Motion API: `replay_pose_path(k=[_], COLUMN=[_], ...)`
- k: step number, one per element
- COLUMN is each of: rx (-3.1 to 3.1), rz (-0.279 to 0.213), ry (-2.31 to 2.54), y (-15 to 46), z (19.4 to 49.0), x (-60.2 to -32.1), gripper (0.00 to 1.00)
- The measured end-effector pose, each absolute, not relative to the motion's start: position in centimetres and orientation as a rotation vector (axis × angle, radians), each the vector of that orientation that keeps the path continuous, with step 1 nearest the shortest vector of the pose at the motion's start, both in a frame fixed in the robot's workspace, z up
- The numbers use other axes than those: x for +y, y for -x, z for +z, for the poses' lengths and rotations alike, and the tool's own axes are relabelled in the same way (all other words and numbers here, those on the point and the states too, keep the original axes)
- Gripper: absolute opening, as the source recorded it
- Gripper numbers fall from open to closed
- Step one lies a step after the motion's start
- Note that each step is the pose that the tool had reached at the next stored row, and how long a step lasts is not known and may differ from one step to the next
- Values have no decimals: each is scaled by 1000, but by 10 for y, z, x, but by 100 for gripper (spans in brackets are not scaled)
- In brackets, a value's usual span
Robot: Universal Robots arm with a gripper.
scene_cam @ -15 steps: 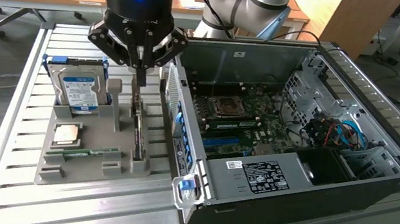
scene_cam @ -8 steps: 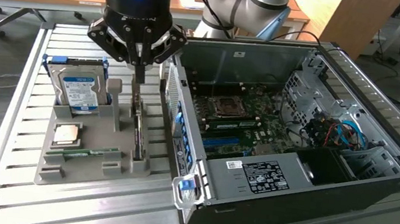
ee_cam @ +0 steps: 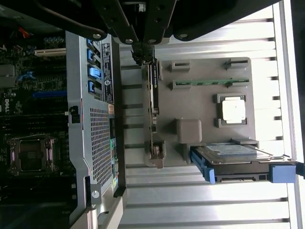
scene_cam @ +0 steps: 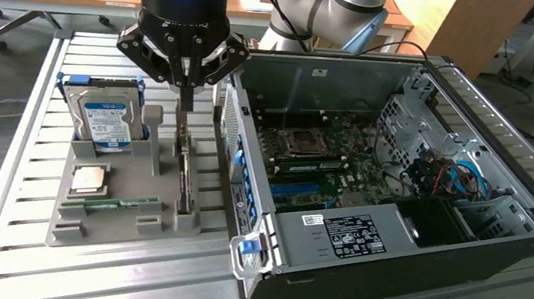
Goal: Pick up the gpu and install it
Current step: 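Pick up the gpu and move the gpu toward the slot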
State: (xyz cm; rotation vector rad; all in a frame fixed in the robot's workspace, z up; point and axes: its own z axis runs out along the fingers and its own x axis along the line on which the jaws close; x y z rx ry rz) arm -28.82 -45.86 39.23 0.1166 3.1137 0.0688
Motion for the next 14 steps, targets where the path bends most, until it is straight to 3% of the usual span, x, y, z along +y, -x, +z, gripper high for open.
replay_pose_path(k=[8, 10, 14], rx=[3114, 3114, 3114], rz=[69, 69, 69], ry=[-117, -117, -117], y=[288, 288, 288], z=[392, 392, 392], x=[-459, -459, -459], gripper=[11, 24, 35])
